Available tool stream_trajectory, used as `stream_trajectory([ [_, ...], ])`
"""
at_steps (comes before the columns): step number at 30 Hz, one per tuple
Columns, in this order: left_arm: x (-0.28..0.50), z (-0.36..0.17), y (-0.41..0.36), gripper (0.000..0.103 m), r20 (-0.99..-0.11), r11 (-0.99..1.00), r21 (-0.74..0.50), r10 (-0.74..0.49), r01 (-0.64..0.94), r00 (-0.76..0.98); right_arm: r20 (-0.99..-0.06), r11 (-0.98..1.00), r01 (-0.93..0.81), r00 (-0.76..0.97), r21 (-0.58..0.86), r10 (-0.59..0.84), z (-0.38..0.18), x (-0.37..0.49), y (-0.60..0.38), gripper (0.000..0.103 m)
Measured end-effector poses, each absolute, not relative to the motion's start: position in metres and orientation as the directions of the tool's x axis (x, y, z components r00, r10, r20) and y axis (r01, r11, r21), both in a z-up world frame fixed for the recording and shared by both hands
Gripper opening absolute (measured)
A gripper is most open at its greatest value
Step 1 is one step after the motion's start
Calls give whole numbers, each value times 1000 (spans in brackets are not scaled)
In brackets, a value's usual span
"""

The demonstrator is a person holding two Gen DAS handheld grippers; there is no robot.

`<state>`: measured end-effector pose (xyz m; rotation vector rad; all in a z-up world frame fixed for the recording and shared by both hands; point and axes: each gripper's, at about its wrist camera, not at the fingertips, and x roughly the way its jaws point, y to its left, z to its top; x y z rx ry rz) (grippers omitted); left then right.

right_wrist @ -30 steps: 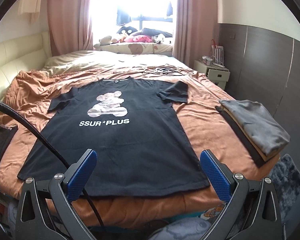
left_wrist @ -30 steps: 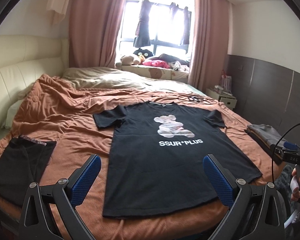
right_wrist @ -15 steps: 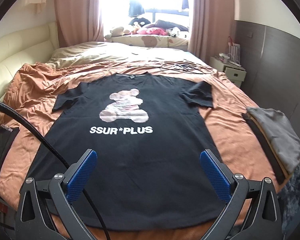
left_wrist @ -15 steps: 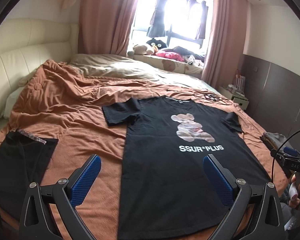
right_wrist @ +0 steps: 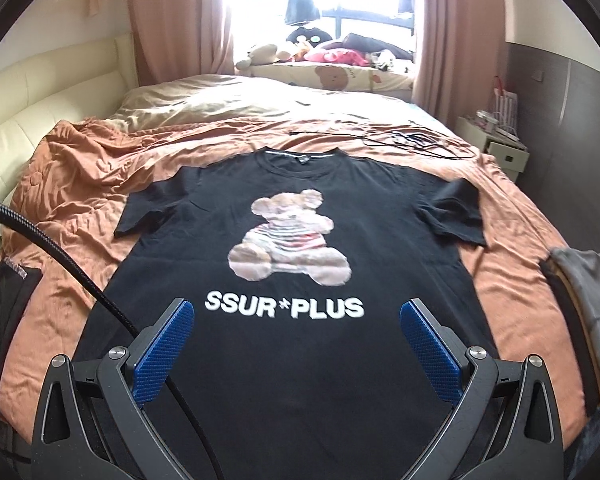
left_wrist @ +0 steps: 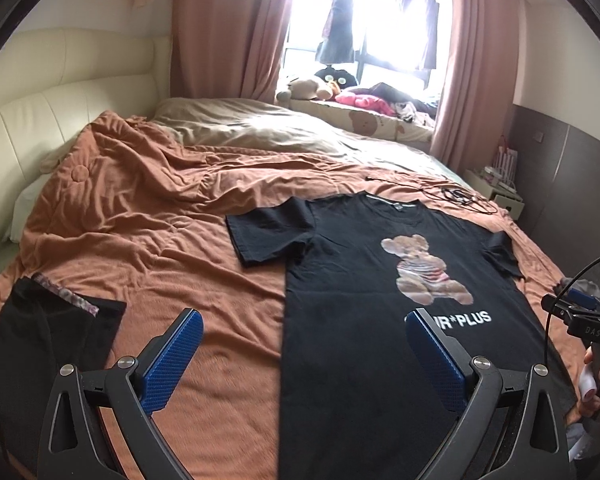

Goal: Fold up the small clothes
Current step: 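Move both tools toward the black SSUR*PLUS T-shirt on the bed, then grasp the shirt side with the left tool and fold it over the body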

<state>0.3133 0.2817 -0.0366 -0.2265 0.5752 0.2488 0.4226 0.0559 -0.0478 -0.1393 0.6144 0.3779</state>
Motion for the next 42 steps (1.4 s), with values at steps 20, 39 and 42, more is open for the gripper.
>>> stream_trajectory([
  [20, 418, -59, 375, 87, -631, 913, -220, 135, -343, 764, -571, 840, -543, 696, -19, 436, -61, 535, 154, 103],
  [39, 546, -127, 450, 60, -720, 898, -277, 41, -341, 692, -666, 788, -605, 543, 111, 511, -107, 658, 227, 67],
  [42, 562, -143, 459, 57, -742, 897, -268, 41, -352, 669, -682, 786, -606, 524, 122, 510, -114, 674, 238, 58],
])
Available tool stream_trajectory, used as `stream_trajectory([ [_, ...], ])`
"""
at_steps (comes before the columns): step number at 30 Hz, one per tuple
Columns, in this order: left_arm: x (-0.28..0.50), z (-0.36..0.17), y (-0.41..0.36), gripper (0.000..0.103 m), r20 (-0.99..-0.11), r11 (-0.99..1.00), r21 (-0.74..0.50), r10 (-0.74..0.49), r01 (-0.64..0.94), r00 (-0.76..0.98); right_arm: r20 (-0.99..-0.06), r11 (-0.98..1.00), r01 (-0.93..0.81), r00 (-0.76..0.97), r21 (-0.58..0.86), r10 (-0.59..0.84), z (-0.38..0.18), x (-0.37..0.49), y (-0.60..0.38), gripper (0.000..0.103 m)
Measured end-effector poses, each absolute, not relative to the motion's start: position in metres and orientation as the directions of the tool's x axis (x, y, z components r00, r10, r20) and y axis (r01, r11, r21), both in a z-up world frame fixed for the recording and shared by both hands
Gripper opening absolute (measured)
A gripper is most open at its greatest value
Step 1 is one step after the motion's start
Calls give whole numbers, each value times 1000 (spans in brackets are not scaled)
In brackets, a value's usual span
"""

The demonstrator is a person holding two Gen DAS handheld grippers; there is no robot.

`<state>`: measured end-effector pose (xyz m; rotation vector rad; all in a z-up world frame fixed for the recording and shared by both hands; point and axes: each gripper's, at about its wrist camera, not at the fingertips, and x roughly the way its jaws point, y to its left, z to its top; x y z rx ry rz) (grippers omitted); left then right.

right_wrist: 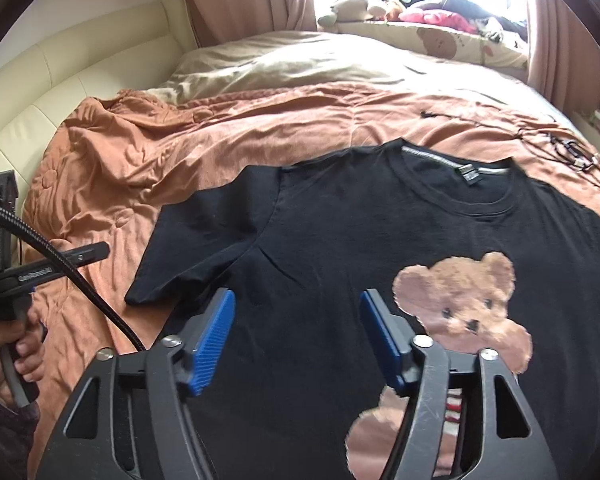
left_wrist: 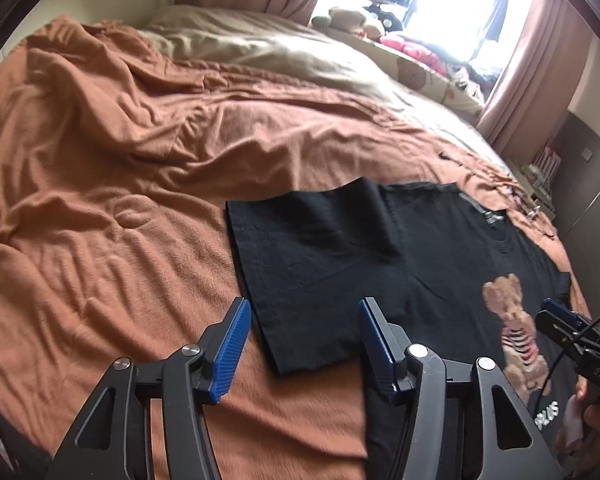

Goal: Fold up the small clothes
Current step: 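Grasp the shirt side with the left tool and fold it over the body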

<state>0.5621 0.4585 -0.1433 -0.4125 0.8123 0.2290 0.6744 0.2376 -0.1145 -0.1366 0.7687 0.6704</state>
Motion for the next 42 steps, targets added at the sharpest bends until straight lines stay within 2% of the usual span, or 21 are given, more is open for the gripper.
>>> stream_trajectory([
  [5, 588, -171, 476, 56, -777, 883, -266, 40, -386, 628, -705, 790, -594, 494, 155, 509, -129, 702, 260, 47],
  [7, 597, -182, 483, 55, -792, 873, -268, 42, -408, 609, -717, 790, -590, 478, 167, 508, -137, 711, 270, 46],
  [10, 609, -197, 493, 45, -816, 860, -256, 54, -442, 576, -734, 781, -589, 434, 208, 522, -150, 726, 283, 42],
  [14, 622, -216, 505, 44, -830, 834, -284, 33, -473, 557, -741, 769, -588, 393, 252, 544, -164, 739, 295, 41],
  [16, 626, -215, 504, 42, -826, 834, -276, 48, -477, 561, -742, 768, -572, 373, 288, 557, -170, 746, 298, 33],
  [17, 629, -213, 502, 31, -827, 839, -273, 44, -470, 560, -740, 761, -571, 361, 306, 568, -173, 748, 297, 25],
  [19, 635, -212, 499, 10, -828, 846, -280, 26, -454, 560, -740, 750, -573, 336, 331, 583, -177, 753, 303, 21],
  [22, 636, -200, 497, 9, -810, 846, -280, 45, -453, 585, -743, 743, -571, 314, 349, 591, -181, 760, 309, 19],
  [24, 633, -188, 496, 8, -795, 852, -271, 64, -449, 603, -734, 730, -565, 291, 385, 613, -184, 764, 312, 12],
  [30, 636, -147, 486, 8, -755, 873, -272, 67, -404, 653, -736, 712, -542, 231, 446, 636, -204, 775, 332, 10],
  [33, 641, -128, 478, 7, -735, 883, -275, 61, -380, 675, -738, 696, -524, 174, 492, 652, -219, 781, 344, 10],
  [38, 653, -103, 457, 7, -714, 905, -276, 32, -323, 700, -728, 688, -527, 175, 499, 662, -206, 782, 334, 11],
  [40, 656, -94, 445, 7, -703, 916, -280, 9, -288, 711, -721, 690, -523, 189, 500, 667, -199, 782, 321, 17],
  [41, 658, -91, 440, 7, -701, 918, -282, 1, -278, 714, -714, 689, -523, 199, 502, 672, -194, 782, 314, 30],
  [42, 660, -88, 435, 7, -698, 921, -285, -9, -266, 716, -706, 690, -523, 215, 500, 675, -188, 781, 306, 54],
])
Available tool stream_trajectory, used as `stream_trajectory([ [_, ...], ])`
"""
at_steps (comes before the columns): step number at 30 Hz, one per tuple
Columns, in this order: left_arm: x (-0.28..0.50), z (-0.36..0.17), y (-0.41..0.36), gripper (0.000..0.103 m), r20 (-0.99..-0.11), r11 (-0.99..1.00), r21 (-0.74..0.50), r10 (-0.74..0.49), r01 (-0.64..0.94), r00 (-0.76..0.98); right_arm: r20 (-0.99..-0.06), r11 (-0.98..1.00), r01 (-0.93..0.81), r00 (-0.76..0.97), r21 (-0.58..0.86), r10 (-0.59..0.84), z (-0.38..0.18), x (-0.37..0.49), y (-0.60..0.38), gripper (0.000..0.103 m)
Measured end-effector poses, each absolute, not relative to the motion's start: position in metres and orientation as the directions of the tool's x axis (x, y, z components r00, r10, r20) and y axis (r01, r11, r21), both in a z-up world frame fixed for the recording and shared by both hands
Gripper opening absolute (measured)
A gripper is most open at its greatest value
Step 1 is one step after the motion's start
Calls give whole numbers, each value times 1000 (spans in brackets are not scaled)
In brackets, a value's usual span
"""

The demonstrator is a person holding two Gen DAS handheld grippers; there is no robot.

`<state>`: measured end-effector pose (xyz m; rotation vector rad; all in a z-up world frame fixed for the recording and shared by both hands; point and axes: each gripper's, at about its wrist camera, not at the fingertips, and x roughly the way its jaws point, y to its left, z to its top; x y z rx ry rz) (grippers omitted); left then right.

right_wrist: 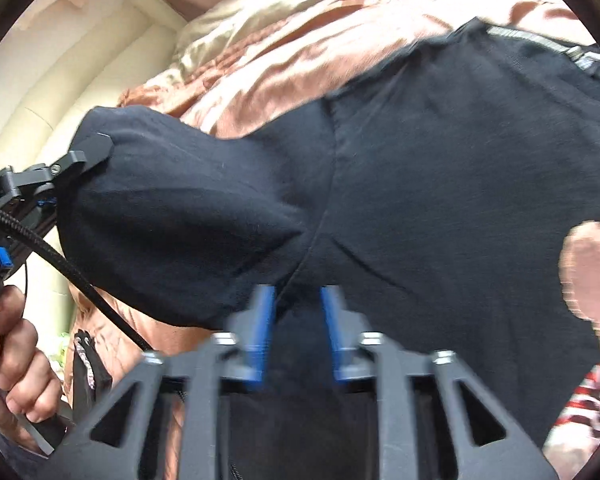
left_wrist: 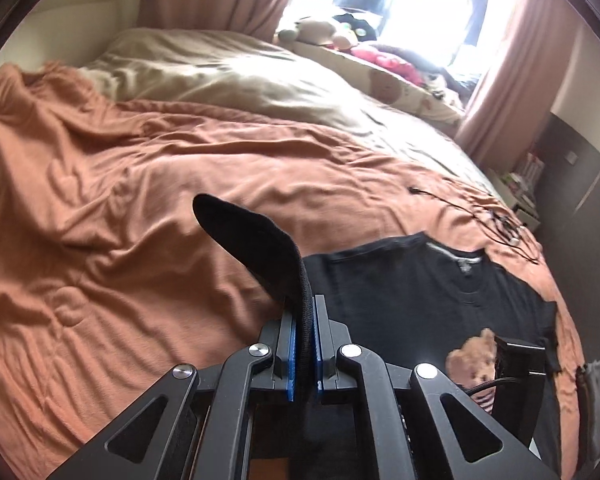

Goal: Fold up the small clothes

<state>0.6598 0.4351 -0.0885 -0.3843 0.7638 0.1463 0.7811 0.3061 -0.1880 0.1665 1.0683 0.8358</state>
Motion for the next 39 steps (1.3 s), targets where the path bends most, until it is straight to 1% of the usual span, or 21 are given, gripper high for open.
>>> stream_trajectory([
  [1, 662, -86, 429, 7, -695, 924, -288, -21, -251, 719, -693, 694, -522, 244, 496, 679, -181, 780, 294, 65],
  [2, 664, -84, 422, 7, -692, 928, -288, -32, -236, 721, -683, 695, -523, 262, 493, 682, -176, 778, 286, 71],
  [4, 668, -79, 406, 7, -690, 937, -284, -54, -202, 722, -673, 704, -520, 293, 484, 679, -166, 774, 267, 71],
  [8, 673, -76, 380, 7, -692, 946, -288, -99, -148, 715, -683, 735, -496, 329, 462, 652, -157, 769, 233, 71],
  [12, 678, -77, 351, 7, -692, 952, -294, -150, -85, 706, -688, 754, -452, 344, 475, 639, -152, 766, 200, 71],
  [16, 685, -89, 318, 7, -724, 948, -319, -240, -6, 647, -697, 778, -415, 364, 472, 617, -150, 764, 170, 71],
  [18, 688, -92, 307, 17, -750, 952, -306, -242, 2, 615, -697, 782, -409, 372, 470, 613, -147, 764, 159, 71],
  [19, 688, -92, 303, 28, -753, 952, -305, -246, 8, 610, -697, 784, -408, 374, 468, 612, -143, 763, 153, 71],
  [20, 686, -91, 302, 41, -748, 952, -306, -247, 10, 616, -698, 784, -407, 374, 468, 611, -142, 764, 150, 71],
  [22, 682, -86, 304, 52, -731, 955, -298, -234, 8, 641, -699, 782, -408, 368, 471, 614, -142, 765, 148, 71],
  [27, 677, -84, 318, 52, -741, 961, -274, -187, -37, 645, -704, 785, -418, 369, 457, 607, -146, 774, 154, 71],
  [30, 672, -93, 334, 52, -764, 963, -255, -146, -87, 629, -703, 779, -414, 356, 471, 615, -155, 784, 162, 71],
  [32, 668, -100, 345, 49, -772, 960, -256, -134, -111, 622, -702, 777, -413, 354, 475, 618, -160, 793, 168, 70],
  [33, 665, -107, 351, 48, -779, 958, -256, -127, -126, 614, -703, 777, -414, 354, 474, 617, -162, 797, 171, 64],
  [34, 664, -112, 356, 45, -785, 957, -256, -123, -137, 608, -707, 779, -416, 351, 469, 614, -165, 802, 177, 62],
  [36, 660, -123, 364, 40, -800, 955, -250, -111, -159, 590, -718, 784, -414, 344, 462, 605, -172, 812, 186, 52],
  [37, 659, -129, 368, 37, -808, 954, -245, -104, -171, 580, -722, 786, -412, 340, 461, 603, -175, 816, 190, 50],
  [39, 656, -142, 377, 36, -823, 952, -240, -96, -189, 559, -725, 789, -411, 342, 456, 597, -179, 823, 198, 49],
])
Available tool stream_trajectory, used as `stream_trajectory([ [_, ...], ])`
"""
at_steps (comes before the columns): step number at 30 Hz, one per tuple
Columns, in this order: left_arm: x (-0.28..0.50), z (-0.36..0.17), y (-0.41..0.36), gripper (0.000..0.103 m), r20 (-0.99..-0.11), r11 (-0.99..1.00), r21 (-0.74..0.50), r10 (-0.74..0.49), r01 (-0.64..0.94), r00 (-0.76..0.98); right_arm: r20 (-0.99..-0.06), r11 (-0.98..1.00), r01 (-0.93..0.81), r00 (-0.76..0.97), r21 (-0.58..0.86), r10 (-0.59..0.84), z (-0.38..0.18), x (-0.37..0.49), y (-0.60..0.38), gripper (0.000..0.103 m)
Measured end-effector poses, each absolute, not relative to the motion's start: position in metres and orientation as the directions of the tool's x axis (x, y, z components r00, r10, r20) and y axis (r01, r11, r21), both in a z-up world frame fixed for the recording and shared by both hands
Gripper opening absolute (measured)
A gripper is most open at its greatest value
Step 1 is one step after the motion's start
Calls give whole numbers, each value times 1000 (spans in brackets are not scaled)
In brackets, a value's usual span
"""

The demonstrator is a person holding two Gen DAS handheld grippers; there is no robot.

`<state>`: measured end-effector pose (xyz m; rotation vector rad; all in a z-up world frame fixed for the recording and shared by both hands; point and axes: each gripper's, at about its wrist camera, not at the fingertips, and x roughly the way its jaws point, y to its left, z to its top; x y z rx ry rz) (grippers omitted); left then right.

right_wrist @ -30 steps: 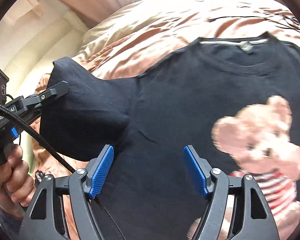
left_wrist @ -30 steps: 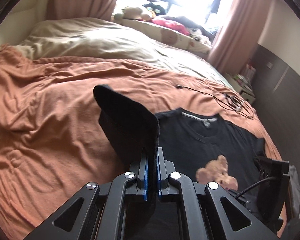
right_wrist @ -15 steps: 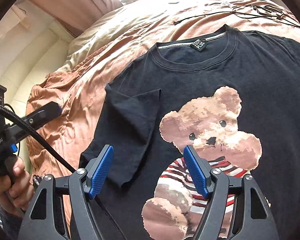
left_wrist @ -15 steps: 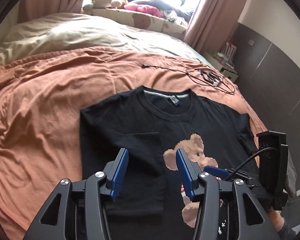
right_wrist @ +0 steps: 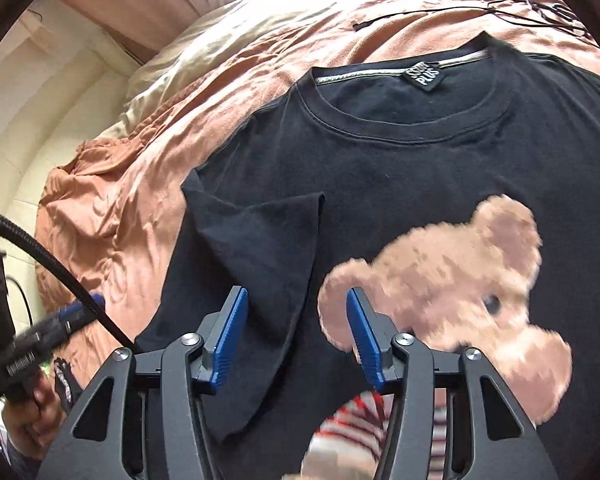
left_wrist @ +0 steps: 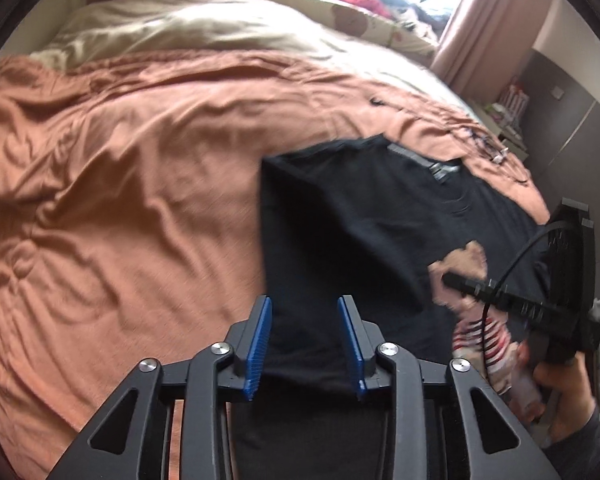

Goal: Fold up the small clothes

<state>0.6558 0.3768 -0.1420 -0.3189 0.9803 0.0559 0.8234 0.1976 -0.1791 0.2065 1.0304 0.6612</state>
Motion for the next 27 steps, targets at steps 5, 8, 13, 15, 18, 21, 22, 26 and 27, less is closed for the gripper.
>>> stream_trajectory([
  [5, 651, -165, 390, 36, -846, 947, -239, -95, -214, 524, -738, 812, -390, 363, 435, 569, -190, 838, 213, 49],
  [8, 649, -178, 395, 36, -856, 945, -243, -102, -220, 506, -733, 813, -398, 375, 425, 567, -194, 843, 220, 46],
  [13, 647, -200, 394, 36, -864, 939, -270, -139, -213, 484, -727, 821, -395, 400, 412, 558, -196, 851, 227, 27],
  [15, 648, -206, 393, 36, -874, 944, -255, -132, -208, 468, -734, 831, -387, 409, 398, 542, -198, 852, 225, 3],
  [18, 645, -209, 391, 33, -879, 948, -241, -121, -210, 461, -727, 862, -363, 473, 355, 498, -191, 844, 214, 0],
  [21, 644, -208, 393, 32, -886, 944, -235, -110, -230, 451, -725, 876, -310, 492, 370, 481, -191, 837, 200, 0],
  [22, 644, -208, 393, 32, -887, 943, -234, -108, -236, 448, -731, 872, -307, 477, 381, 488, -193, 836, 198, 0],
  [26, 642, -204, 391, 32, -895, 942, -221, -93, -253, 436, -738, 851, -305, 425, 428, 524, -191, 835, 198, 0],
  [27, 641, -202, 390, 32, -897, 943, -215, -87, -254, 434, -732, 841, -312, 417, 442, 539, -188, 836, 200, 0],
])
